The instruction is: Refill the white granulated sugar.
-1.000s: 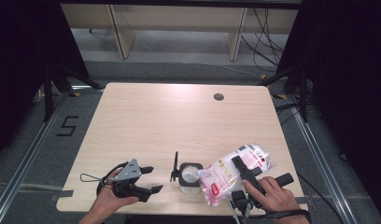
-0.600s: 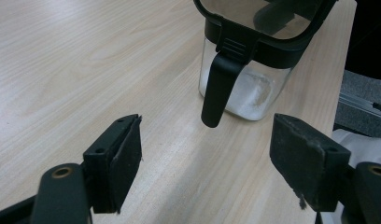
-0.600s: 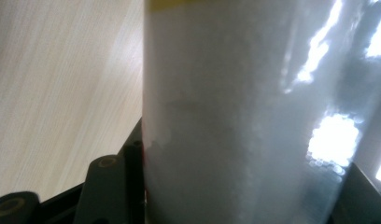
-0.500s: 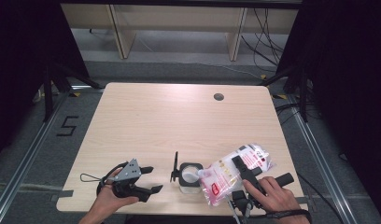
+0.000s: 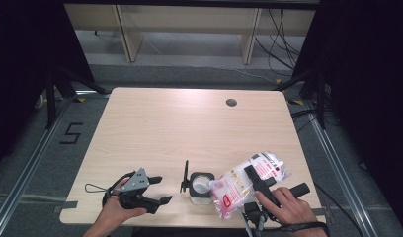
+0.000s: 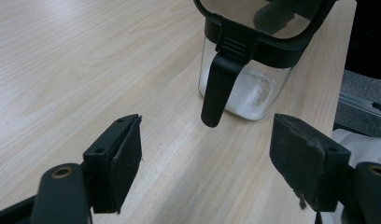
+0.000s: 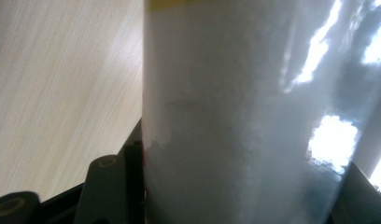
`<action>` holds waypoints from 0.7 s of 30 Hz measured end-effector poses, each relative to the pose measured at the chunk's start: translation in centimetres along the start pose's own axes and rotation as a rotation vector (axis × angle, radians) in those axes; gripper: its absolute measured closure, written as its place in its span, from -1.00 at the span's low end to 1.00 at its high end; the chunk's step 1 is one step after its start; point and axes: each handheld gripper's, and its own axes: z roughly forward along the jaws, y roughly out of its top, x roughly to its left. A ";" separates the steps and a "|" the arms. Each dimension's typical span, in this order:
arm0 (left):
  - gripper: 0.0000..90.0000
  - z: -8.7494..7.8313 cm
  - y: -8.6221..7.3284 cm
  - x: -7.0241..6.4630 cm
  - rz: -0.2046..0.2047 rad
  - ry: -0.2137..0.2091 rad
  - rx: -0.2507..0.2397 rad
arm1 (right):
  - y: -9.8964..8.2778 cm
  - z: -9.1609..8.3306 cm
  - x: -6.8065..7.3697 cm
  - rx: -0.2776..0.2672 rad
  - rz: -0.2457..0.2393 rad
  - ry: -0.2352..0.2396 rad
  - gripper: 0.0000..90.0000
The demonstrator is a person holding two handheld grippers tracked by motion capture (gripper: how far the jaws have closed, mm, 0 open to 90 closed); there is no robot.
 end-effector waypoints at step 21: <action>-0.45 -0.1 0.0 0.0 -0.011 -0.002 0.006 | 0.1 -0.1 -0.1 0.006 -0.027 0.001 0.00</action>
